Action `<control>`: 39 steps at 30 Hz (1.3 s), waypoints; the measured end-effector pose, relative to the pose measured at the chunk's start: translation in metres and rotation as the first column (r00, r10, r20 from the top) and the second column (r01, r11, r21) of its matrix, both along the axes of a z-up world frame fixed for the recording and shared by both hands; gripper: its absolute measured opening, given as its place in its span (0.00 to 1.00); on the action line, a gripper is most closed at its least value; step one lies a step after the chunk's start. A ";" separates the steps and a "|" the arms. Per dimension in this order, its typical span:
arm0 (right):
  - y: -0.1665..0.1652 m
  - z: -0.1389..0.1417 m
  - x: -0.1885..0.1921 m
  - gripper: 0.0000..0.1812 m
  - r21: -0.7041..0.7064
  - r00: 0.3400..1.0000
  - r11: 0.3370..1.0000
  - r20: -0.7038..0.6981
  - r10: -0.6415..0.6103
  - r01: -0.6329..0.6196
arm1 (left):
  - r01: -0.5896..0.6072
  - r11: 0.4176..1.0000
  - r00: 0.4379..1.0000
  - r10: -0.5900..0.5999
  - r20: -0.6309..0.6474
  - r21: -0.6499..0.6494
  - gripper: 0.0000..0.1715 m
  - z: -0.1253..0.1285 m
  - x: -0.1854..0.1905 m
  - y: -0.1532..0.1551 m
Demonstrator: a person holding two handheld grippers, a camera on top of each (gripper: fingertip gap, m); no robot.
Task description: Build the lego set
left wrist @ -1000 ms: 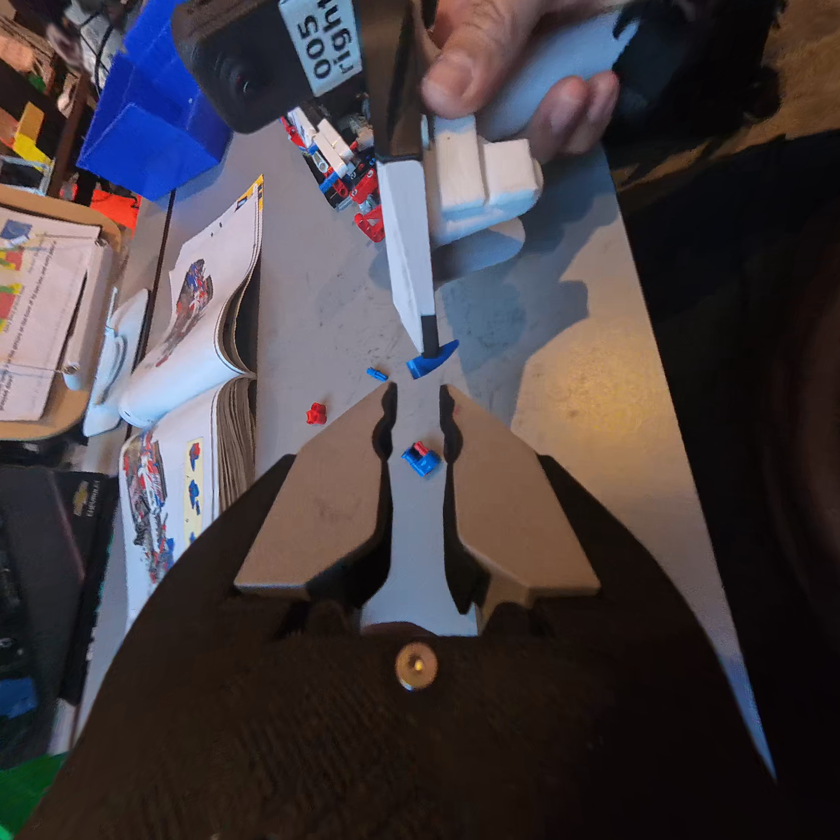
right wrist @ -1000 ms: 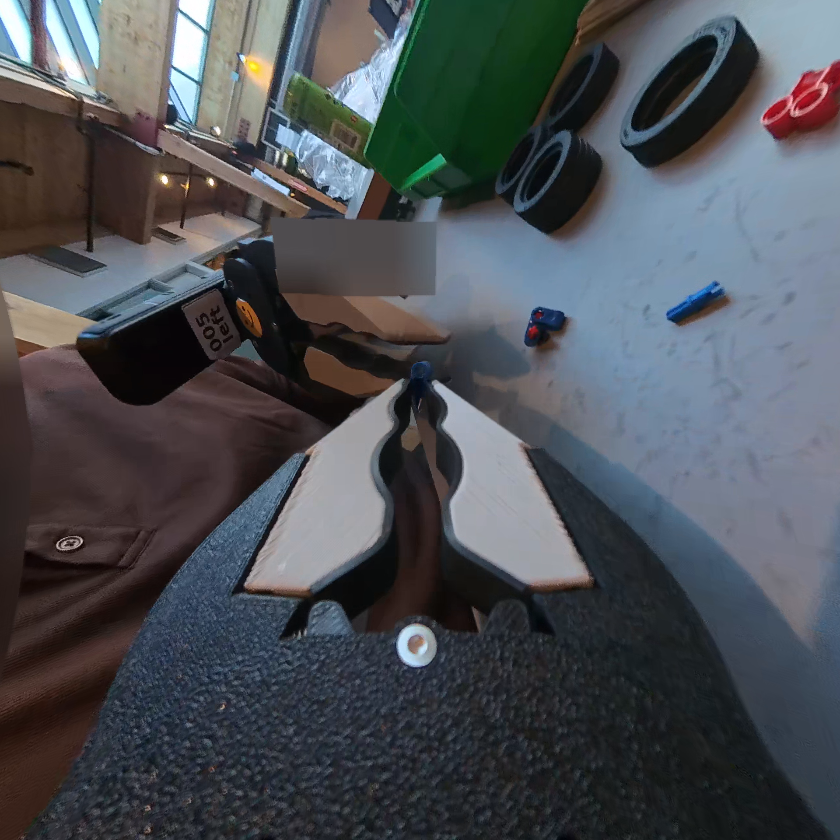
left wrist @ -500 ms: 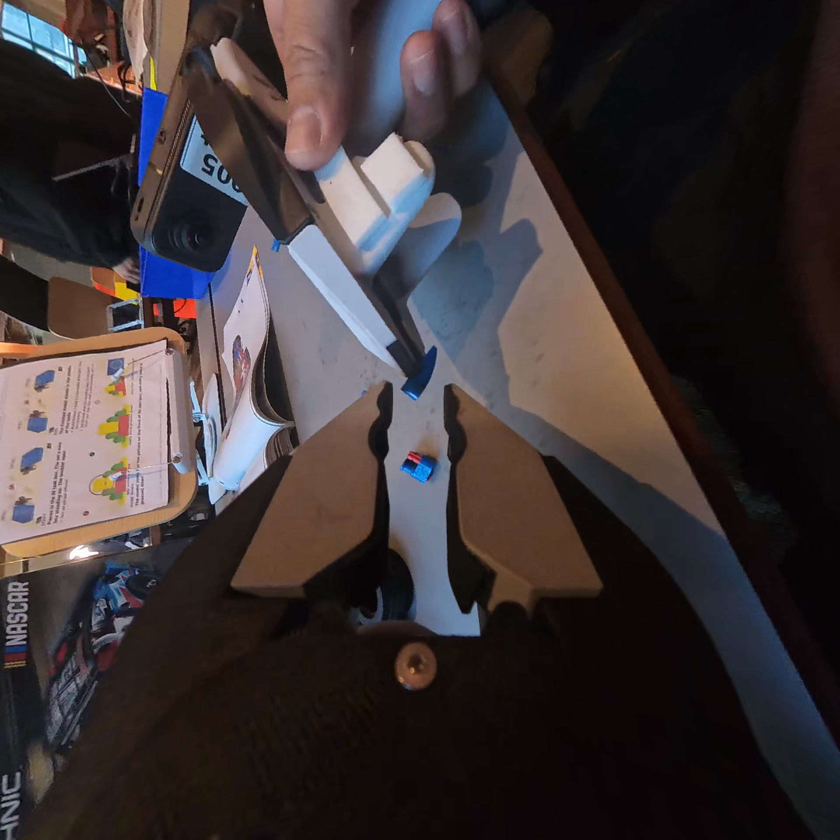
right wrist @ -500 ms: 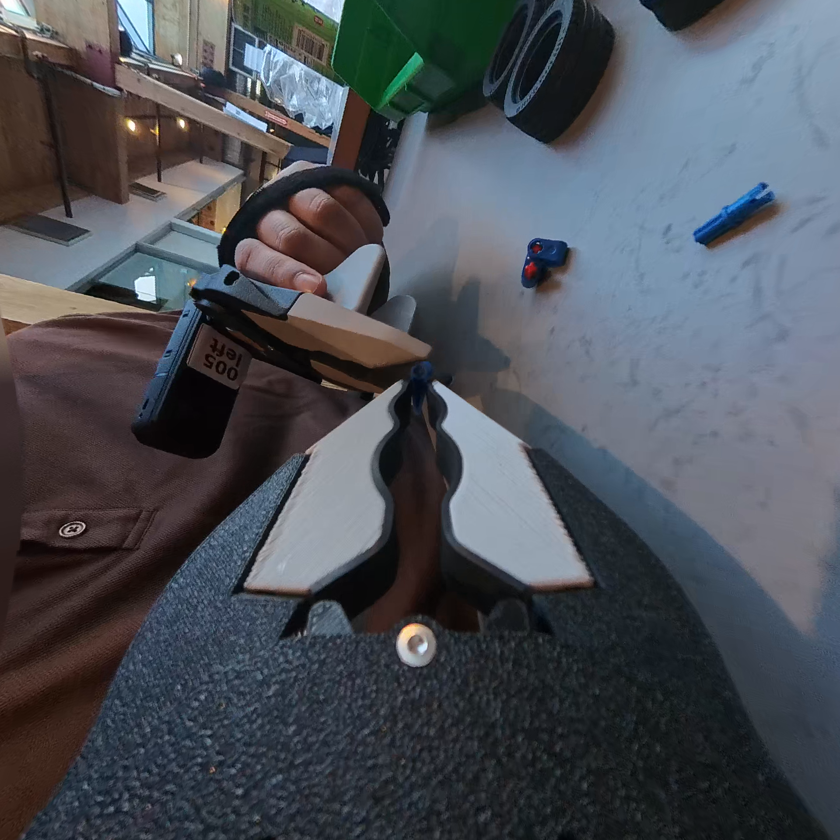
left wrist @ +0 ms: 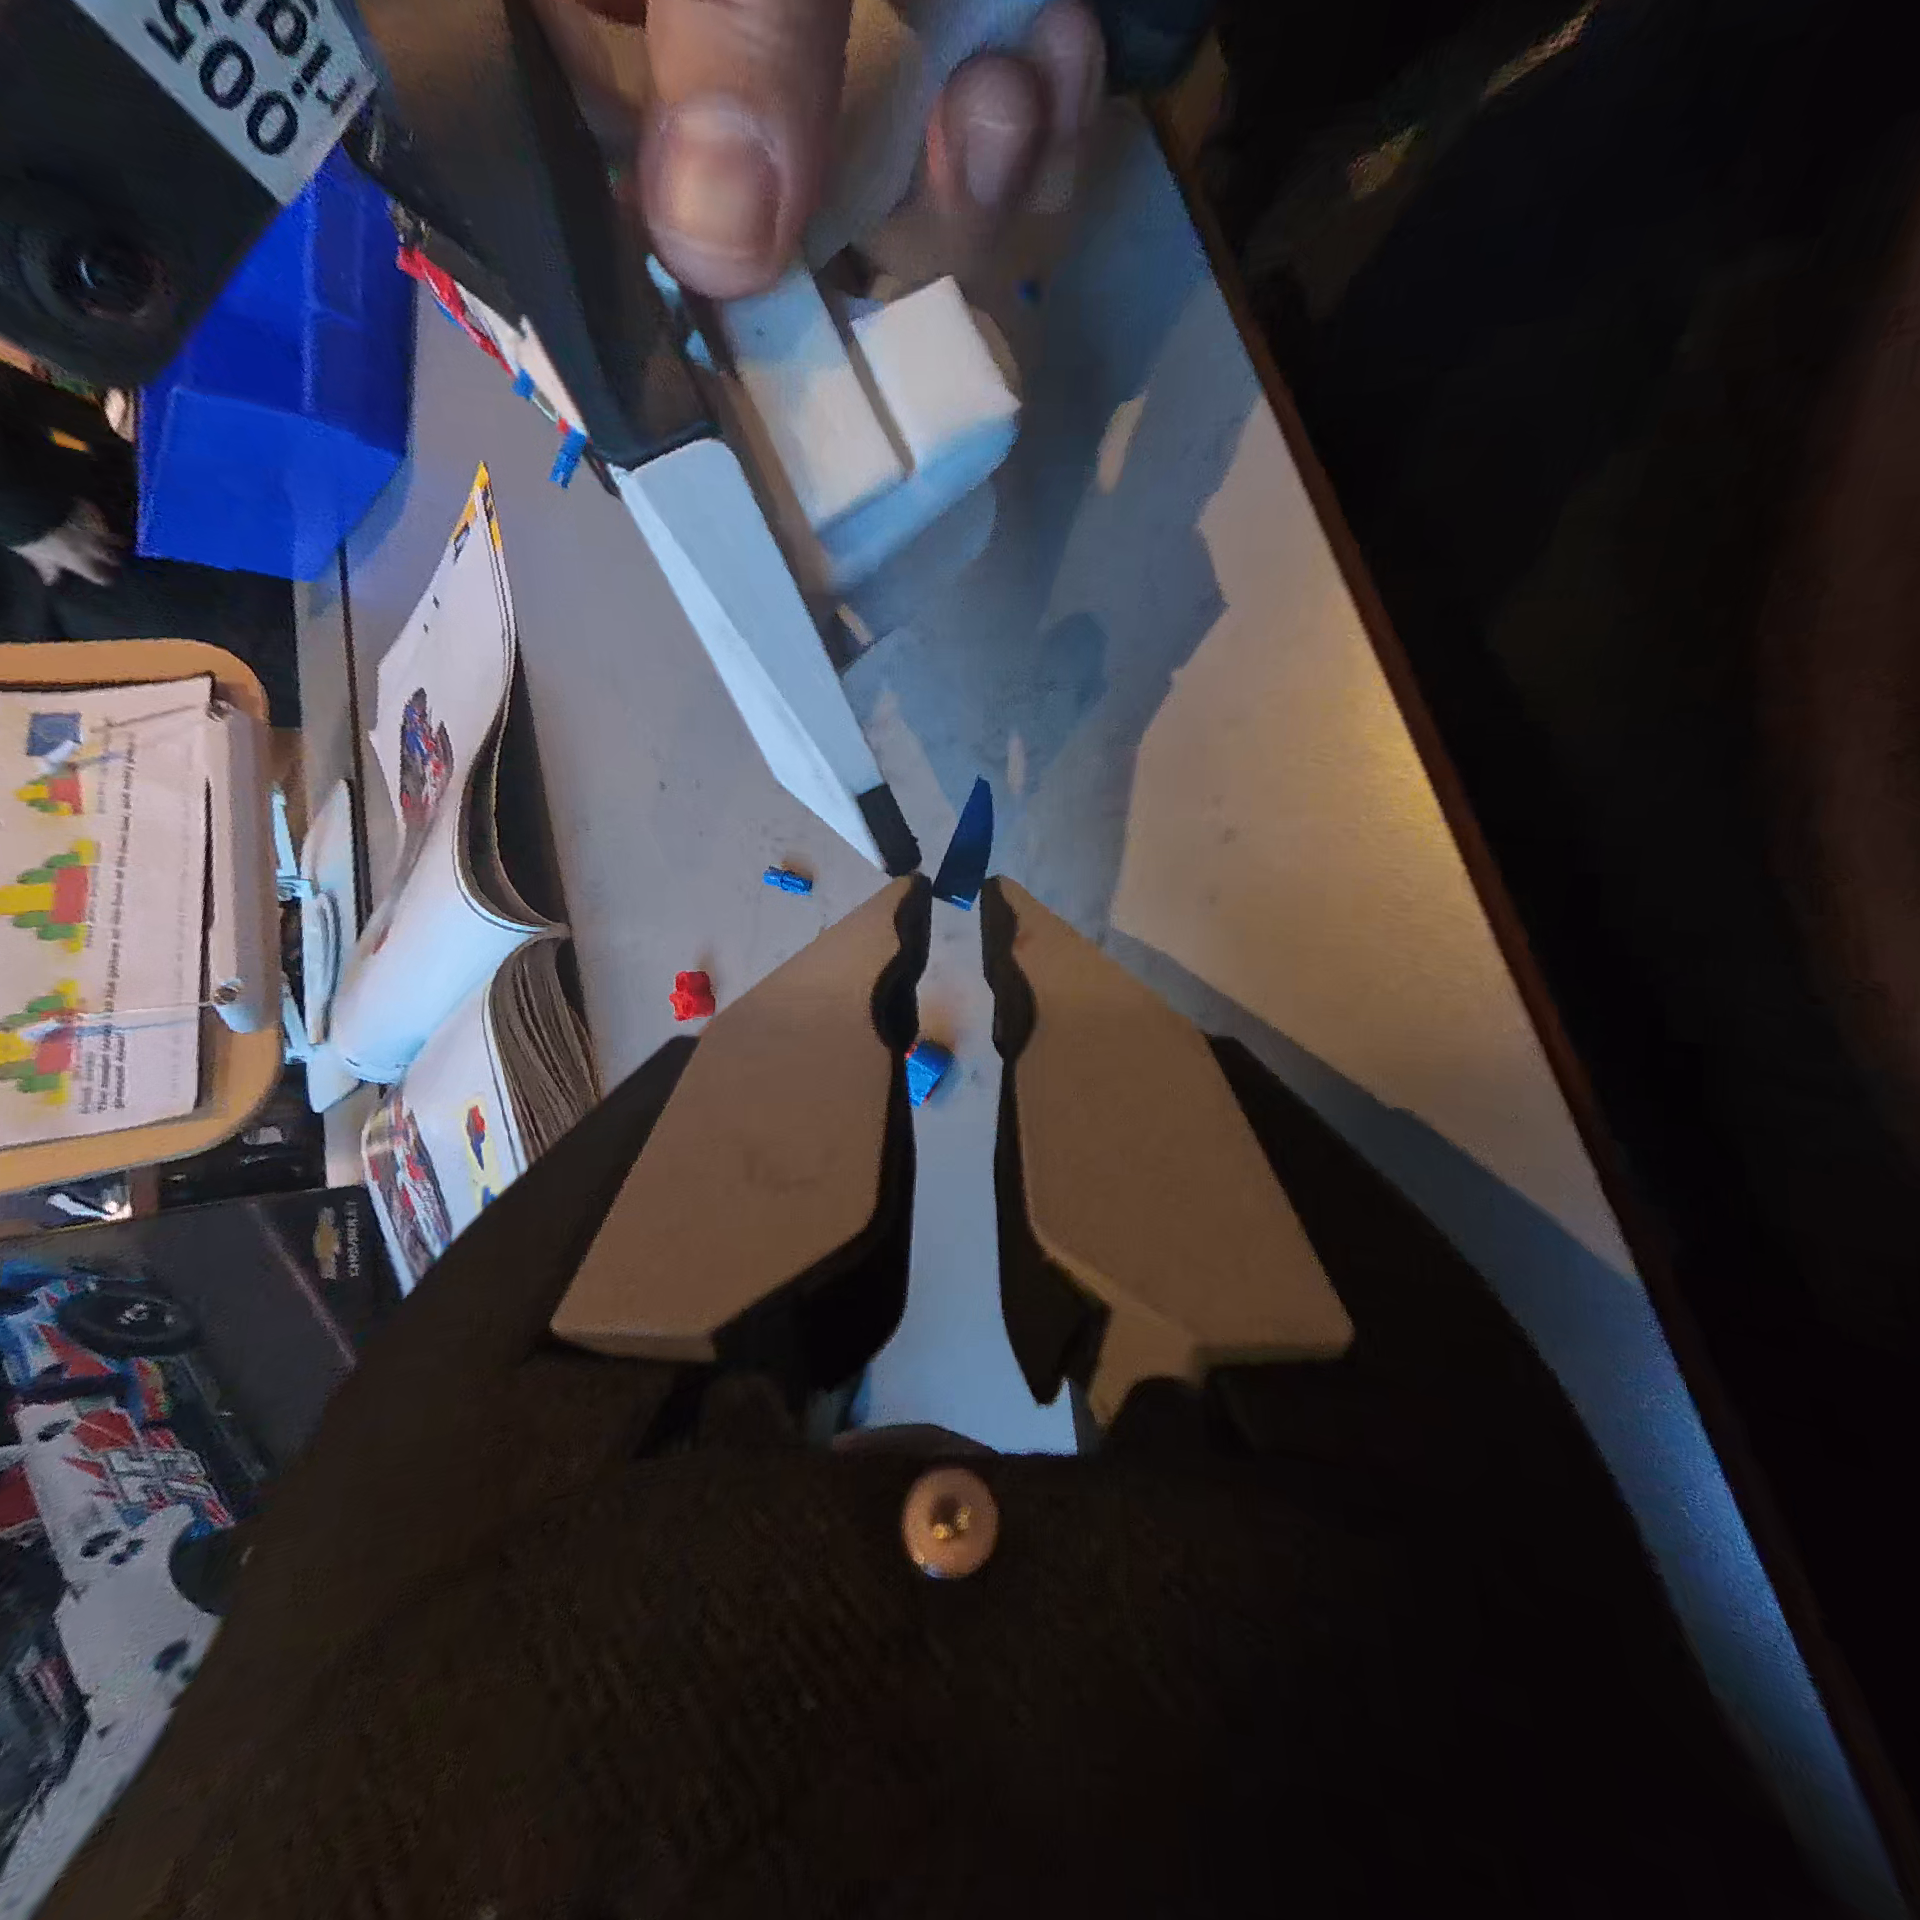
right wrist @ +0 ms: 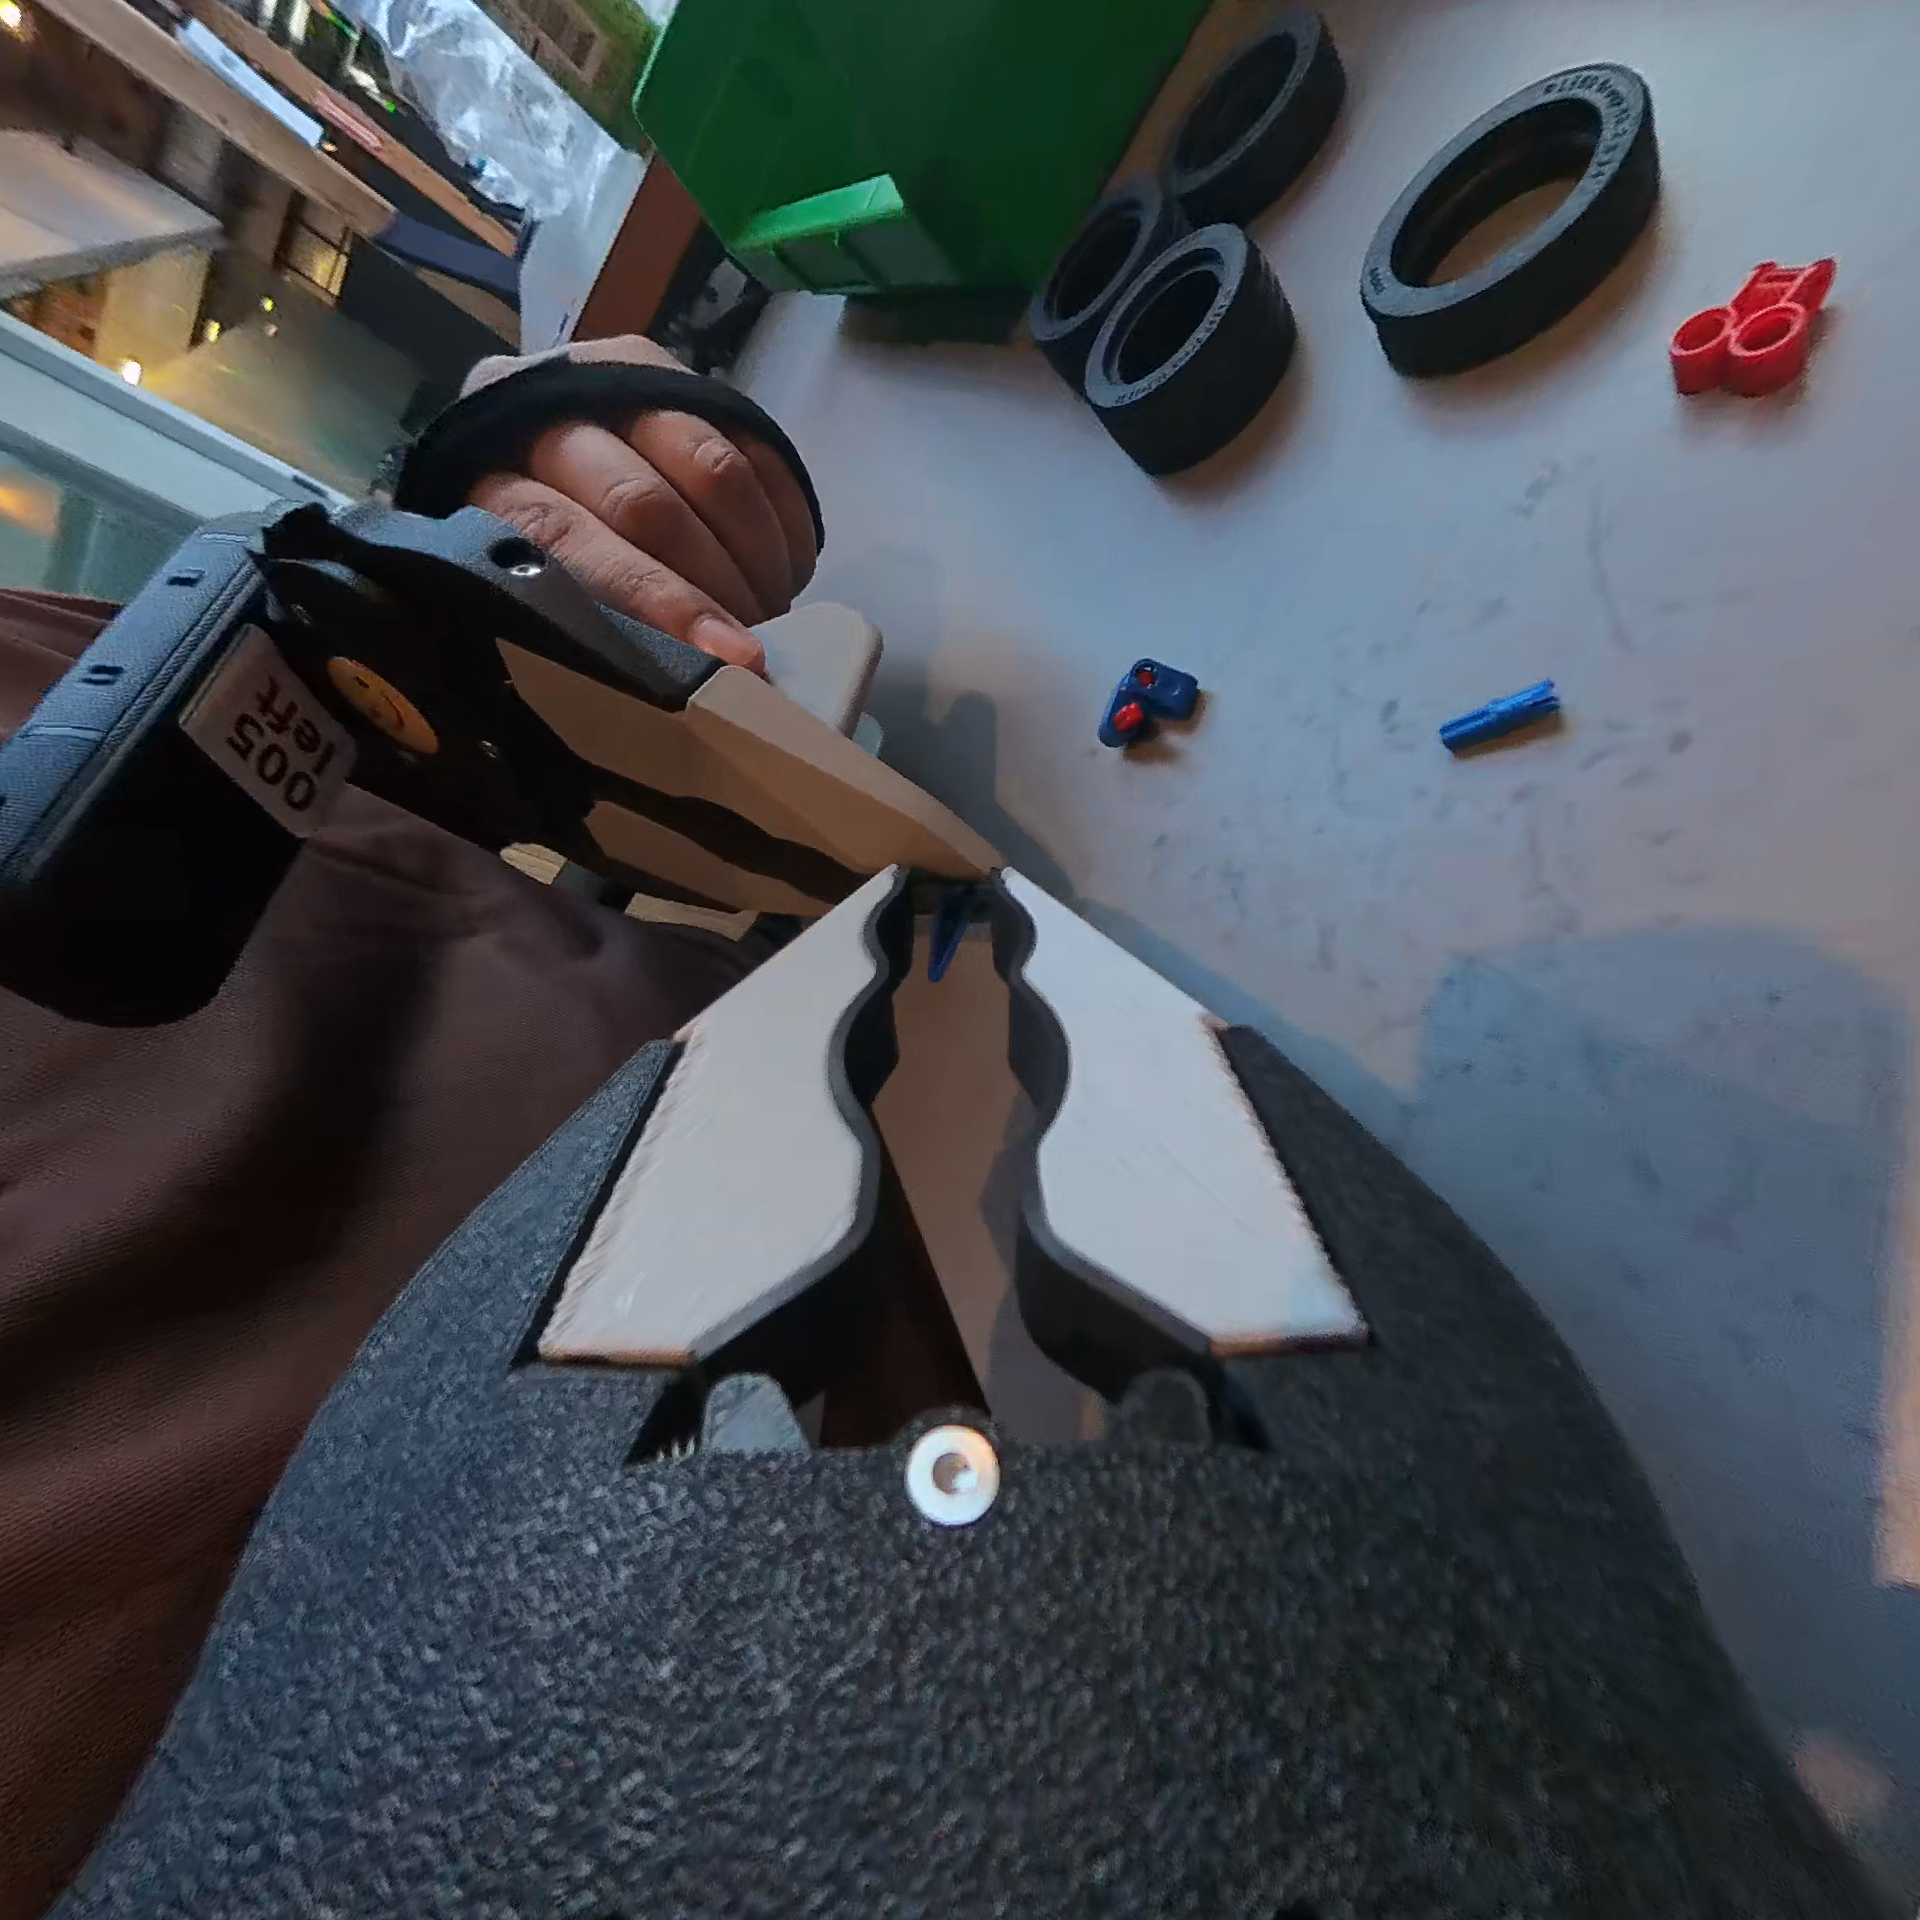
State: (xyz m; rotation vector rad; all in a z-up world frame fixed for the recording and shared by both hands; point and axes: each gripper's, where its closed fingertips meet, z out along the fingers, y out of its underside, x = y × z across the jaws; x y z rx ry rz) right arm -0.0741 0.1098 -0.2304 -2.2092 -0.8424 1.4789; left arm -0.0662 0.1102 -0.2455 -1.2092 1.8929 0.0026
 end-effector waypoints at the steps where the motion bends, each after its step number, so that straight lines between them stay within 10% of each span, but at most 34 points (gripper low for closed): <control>1: 0.000 -0.001 0.000 0.08 -0.002 1.000 1.000 0.005 -0.004 0.004 | -0.010 1.000 1.000 0.010 0.002 -0.002 0.04 0.000 0.000 0.001; 19: 0.012 0.001 -0.003 0.03 0.068 0.997 0.995 -0.001 -0.076 0.075 | -0.167 0.978 0.970 0.186 0.154 -0.128 0.06 0.010 0.002 0.015; 28: 0.022 0.007 -0.007 0.03 0.011 0.990 0.992 -0.076 -0.121 0.122 | -0.316 0.844 0.868 0.441 0.228 -0.433 0.14 0.009 -0.025 0.037; 39: 0.029 -0.002 -0.011 0.03 0.058 0.993 0.991 -0.037 -0.115 0.117 | -0.383 0.786 0.843 0.512 0.163 -0.485 0.15 -0.012 -0.037 0.051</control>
